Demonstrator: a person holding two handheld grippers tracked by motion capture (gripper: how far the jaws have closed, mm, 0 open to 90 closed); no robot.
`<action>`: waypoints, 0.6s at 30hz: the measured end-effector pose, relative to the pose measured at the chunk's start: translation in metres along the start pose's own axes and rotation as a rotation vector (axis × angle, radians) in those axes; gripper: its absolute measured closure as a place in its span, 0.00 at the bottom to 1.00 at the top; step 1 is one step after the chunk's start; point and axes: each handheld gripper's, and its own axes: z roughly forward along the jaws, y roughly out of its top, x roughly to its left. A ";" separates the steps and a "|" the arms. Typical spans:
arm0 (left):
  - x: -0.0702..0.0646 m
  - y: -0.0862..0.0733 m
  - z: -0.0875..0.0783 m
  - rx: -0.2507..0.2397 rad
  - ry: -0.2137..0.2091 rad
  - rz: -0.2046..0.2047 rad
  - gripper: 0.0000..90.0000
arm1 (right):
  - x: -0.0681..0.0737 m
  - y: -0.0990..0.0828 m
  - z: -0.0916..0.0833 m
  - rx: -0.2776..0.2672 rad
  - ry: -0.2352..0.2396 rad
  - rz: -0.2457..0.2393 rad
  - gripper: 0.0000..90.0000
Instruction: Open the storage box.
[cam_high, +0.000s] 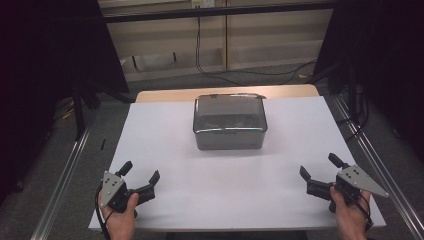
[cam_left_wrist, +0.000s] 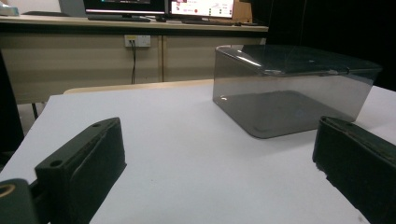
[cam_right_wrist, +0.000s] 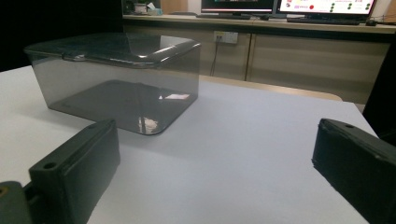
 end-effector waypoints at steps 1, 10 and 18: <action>0.000 0.000 0.000 0.000 0.000 -0.003 0.03 | 0.000 0.000 0.000 0.000 -0.001 0.001 0.01; 0.000 -0.001 0.000 0.010 0.015 -0.016 0.02 | 0.000 -0.002 0.004 -0.005 0.033 0.010 0.00; -0.001 -0.001 -0.003 0.007 0.017 -0.023 0.03 | 0.005 -0.002 0.009 0.005 0.072 0.020 0.00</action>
